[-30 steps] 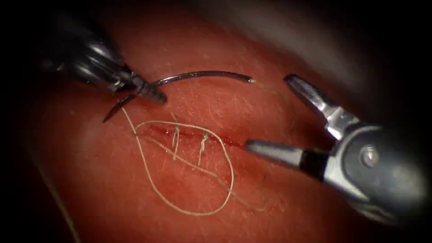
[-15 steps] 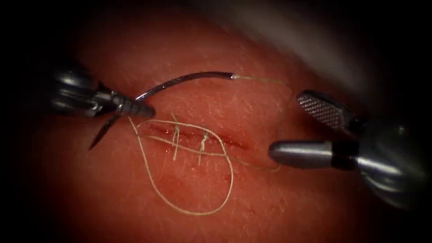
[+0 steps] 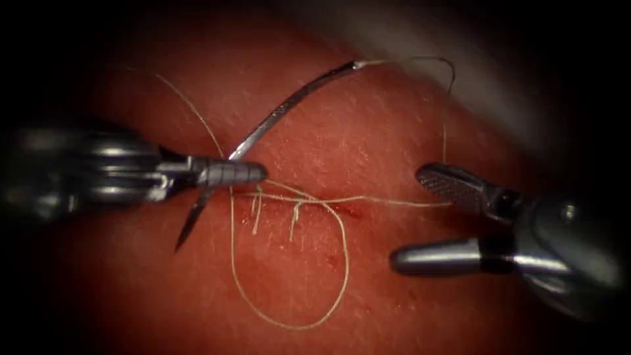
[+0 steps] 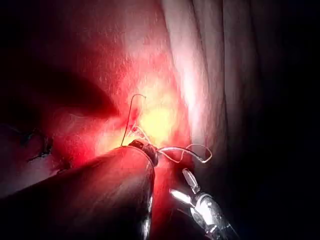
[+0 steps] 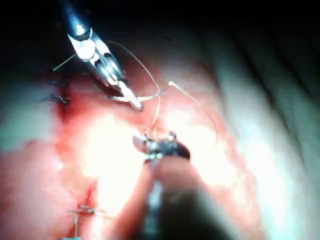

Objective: Wound Closure

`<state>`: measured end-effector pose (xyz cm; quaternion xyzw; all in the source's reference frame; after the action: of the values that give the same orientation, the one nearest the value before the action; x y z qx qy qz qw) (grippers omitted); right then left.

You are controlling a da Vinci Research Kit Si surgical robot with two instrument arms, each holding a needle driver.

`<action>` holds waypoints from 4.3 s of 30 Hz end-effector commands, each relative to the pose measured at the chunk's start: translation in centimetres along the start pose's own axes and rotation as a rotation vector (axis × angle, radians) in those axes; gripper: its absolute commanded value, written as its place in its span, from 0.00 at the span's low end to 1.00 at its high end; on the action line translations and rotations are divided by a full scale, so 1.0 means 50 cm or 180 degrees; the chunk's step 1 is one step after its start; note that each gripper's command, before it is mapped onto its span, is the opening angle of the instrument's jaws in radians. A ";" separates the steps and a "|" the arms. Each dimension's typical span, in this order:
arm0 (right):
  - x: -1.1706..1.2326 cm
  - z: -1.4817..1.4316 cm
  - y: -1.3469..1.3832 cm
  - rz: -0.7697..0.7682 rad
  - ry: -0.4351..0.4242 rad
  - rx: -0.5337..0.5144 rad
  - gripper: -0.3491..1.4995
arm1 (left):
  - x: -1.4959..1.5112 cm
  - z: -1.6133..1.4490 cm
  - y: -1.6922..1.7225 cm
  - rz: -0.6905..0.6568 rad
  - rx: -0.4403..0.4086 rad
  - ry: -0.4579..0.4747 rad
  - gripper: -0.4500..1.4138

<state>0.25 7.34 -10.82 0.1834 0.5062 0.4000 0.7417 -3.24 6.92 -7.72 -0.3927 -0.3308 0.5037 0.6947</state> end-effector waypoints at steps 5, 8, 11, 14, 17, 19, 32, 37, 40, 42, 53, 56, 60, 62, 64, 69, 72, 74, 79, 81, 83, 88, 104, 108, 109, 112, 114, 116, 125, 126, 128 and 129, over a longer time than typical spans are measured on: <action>-0.0004 0.0015 0.0002 0.0180 0.0177 0.0169 0.84 | -0.0014 0.0008 -0.0009 -0.0015 -0.0048 0.0123 0.05; -0.0008 0.0016 -0.0003 0.0081 0.0090 0.0558 0.55 | -0.0040 0.0016 -0.0012 -0.0011 -0.0067 0.0204 0.05; -0.0004 0.0015 0.0000 0.0046 0.0045 0.0616 0.44 | -0.0052 0.0019 -0.0010 -0.0036 -0.0095 0.0267 0.05; -0.0002 0.0025 0.0002 0.0050 0.0120 0.0254 0.72 | -0.0059 0.0014 -0.0003 -0.0059 -0.0198 0.0347 0.05; 0.0000 0.0046 0.0003 0.0313 0.0194 0.0172 0.79 | -0.0035 -0.0014 0.0019 -0.0043 -0.0225 0.0366 0.05; -0.0001 0.0059 0.0003 0.0404 0.0296 0.0068 0.83 | -0.0017 -0.0038 0.0042 -0.0005 -0.0220 0.0364 0.05; 0.0058 0.0065 0.0004 0.1178 0.1195 0.0075 0.87 | -0.0079 0.0025 0.0025 0.0095 -0.0289 0.0320 0.05; 0.0048 0.0070 0.0006 0.1225 0.1237 0.0021 0.85 | -0.0080 0.0029 0.0026 0.0096 -0.0356 0.0340 0.05; 0.0034 0.0085 0.0015 0.1303 0.1256 -0.0050 0.85 | -0.0083 0.0031 0.0029 0.0097 -0.0381 0.0339 0.05; 0.0030 0.0090 0.0022 0.1353 0.1270 -0.0081 0.85 | -0.0085 0.0034 0.0031 0.0098 -0.0398 0.0331 0.05; 0.0046 0.0125 0.0021 0.1394 0.1438 -0.0066 0.76 | -0.0101 0.0053 0.0041 0.0119 -0.0461 0.0246 0.05; 0.0046 0.0120 0.0023 0.1320 0.1429 0.0003 0.31 | -0.0107 0.0060 0.0039 0.0133 -0.0479 0.0223 0.05; 0.0038 0.0091 0.0031 0.1166 0.1417 0.0012 0.00 | -0.0114 0.0070 0.0043 0.0143 -0.0505 0.0188 0.05; 0.0032 0.0071 0.0038 0.1138 0.1420 -0.0017 0.00 | -0.0117 0.0077 0.0047 0.0144 -0.0509 0.0184 0.10; 0.0028 0.0055 0.0045 0.1140 0.1418 -0.0017 0.00 | -0.0114 0.0089 0.0054 0.0474 -0.0487 0.0232 0.37; 0.0019 0.0021 0.0059 0.1130 0.1407 -0.0065 0.00 | -0.0105 0.0122 0.0066 0.0810 -0.0558 0.0289 0.61; 0.0014 0.0002 0.0071 0.1058 0.1309 -0.0112 0.00 | -0.0103 0.0122 0.0069 0.1238 -0.0721 0.0142 0.65; 0.0008 -0.0017 0.0093 0.0864 0.1139 -0.0171 0.00 | -0.0099 0.0118 0.0077 0.1476 -0.0897 -0.0007 0.66; 0.0010 -0.0046 0.0132 0.0240 0.0780 -0.0368 0.00 | -0.0094 0.0089 0.0073 0.1826 -0.1024 -0.0123 0.66; 0.0014 -0.0061 0.0162 0.0020 0.0683 -0.0421 0.00 | -0.0090 0.0067 0.0057 0.2115 -0.1019 -0.0182 0.66; 0.0016 -0.0079 0.0188 -0.0052 0.0664 -0.0443 0.00 | -0.0091 0.0056 0.0044 0.2321 -0.0980 -0.0176 0.65; 0.0030 -0.0181 0.0292 -0.0205 0.0632 -0.0665 0.00 | -0.0119 0.0060 -0.0038 0.2639 -0.0686 -0.0451 0.61; 0.0029 -0.0076 0.0263 -0.0613 0.0663 -0.0738 0.00 | -0.0186 0.0103 -0.0080 0.2856 -0.0618 -0.0948 0.52; 0.0014 -0.0009 0.0246 -0.0617 0.0691 -0.0722 0.00 | -0.0190 0.0105 -0.0077 0.2864 -0.0463 -0.1152 0.43; 0.0012 0.0008 0.0243 -0.0621 0.0697 -0.0741 0.00 | -0.0192 0.0107 -0.0075 0.2816 -0.0379 -0.1235 0.41; 0.0008 0.0024 0.0240 -0.0629 0.0704 -0.0751 0.00 | -0.0188 0.0114 -0.0075 0.2838 -0.0202 -0.1246 0.39; 0.0004 0.0030 0.0238 -0.0642 0.0734 -0.0735 0.00 | -0.0179 0.0126 -0.0079 0.2843 -0.0019 -0.1321 0.42; 0.0002 0.0038 0.0234 -0.0649 0.0755 -0.0734 0.00 | -0.0171 0.0139 -0.0091 0.2865 0.0109 -0.1418 0.43; 0.0012 0.0080 0.0216 -0.0669 0.0778 -0.0630 0.00 | -0.0173 0.0171 -0.0164 0.3005 0.0425 -0.1529 0.42; 0.0016 0.0089 0.0208 -0.0770 0.0774 -0.0591 0.00 | -0.0176 0.0172 -0.0168 0.3010 0.0437 -0.1533 0.41; 0.0023 0.0094 0.0199 -0.0897 0.0767 -0.0574 0.00 | -0.0178 0.0172 -0.0167 0.3010 0.0438 -0.1532 0.41; 0.0028 0.0095 0.0195 -0.0966 0.0758 -0.0573 0.00 | -0.0178 0.0172 -0.0167 0.3010 0.0438 -0.1532 0.41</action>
<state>0.26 8.07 -10.09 -0.0199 0.5729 0.3306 0.7497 -3.82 6.12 -6.69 -0.3256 -0.2328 0.8585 0.3206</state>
